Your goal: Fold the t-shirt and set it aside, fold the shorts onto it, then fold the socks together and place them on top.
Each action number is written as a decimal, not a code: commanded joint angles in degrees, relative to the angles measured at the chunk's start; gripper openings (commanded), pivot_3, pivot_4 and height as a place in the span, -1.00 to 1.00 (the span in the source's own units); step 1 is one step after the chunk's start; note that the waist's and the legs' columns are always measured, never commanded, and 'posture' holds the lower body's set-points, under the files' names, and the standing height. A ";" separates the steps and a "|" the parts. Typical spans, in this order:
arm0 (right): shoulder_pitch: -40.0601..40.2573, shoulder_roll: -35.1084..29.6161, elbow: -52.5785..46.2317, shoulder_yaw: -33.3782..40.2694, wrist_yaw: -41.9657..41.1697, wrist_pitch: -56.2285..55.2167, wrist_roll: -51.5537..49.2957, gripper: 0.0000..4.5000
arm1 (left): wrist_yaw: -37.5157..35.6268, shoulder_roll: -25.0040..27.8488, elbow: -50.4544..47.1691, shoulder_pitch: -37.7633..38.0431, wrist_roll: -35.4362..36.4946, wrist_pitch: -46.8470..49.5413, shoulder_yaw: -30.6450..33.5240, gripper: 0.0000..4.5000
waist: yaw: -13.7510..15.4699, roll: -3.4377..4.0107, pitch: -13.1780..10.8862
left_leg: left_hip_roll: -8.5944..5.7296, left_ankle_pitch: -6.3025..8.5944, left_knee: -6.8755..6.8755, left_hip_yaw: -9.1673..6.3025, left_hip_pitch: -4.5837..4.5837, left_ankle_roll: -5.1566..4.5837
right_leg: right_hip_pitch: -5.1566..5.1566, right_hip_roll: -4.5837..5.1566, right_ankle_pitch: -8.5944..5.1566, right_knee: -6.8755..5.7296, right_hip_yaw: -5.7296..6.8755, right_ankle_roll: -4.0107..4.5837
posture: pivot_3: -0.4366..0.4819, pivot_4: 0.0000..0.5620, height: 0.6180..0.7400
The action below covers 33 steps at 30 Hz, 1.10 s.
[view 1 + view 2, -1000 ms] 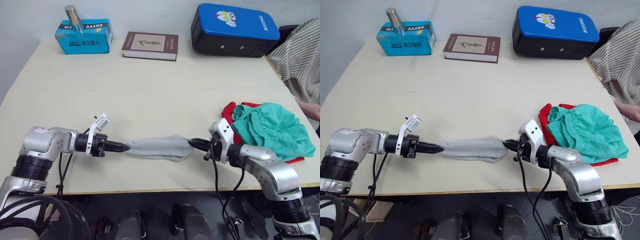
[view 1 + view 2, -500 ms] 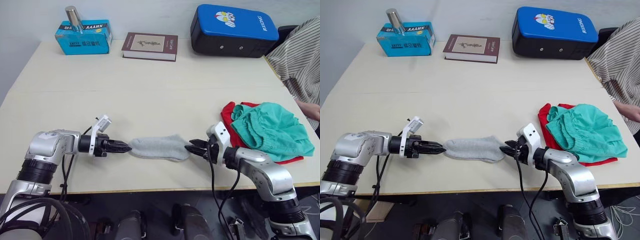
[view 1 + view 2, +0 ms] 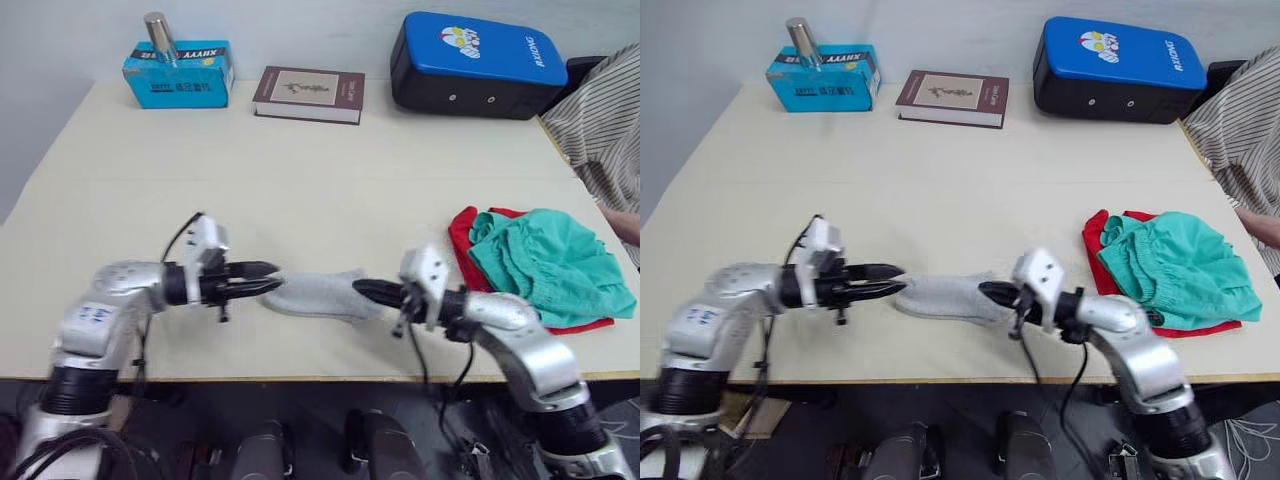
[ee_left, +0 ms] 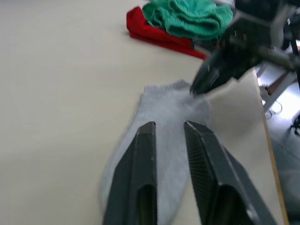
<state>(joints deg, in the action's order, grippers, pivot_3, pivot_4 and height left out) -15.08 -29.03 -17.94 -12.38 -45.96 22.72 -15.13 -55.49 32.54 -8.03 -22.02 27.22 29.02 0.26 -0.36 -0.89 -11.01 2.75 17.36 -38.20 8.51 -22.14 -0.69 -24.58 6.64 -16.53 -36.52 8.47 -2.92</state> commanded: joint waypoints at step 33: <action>-7.03 8.21 19.40 -5.02 -0.23 -19.80 9.60 -1.00 | 10.88 10.15 2.51 5.75 12.48 23.83 11.30 0.22 | -1.12 -0.15 0.32 | 0.49 0.35 0.17 -0.04 0.80 0.16 | 0.88 -0.10 0.00 0.54 0.28 0.24 | -0.05 -0.47 1.00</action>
<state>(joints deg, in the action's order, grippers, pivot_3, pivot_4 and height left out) -21.40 -20.79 0.10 -16.59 -45.54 4.61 -6.88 -44.71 41.92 -5.79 -15.38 37.46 48.00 10.80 -1.48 -1.04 -10.69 3.22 17.72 -38.03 8.48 -21.37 -0.55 -23.71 6.54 -16.54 -35.98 8.74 -2.69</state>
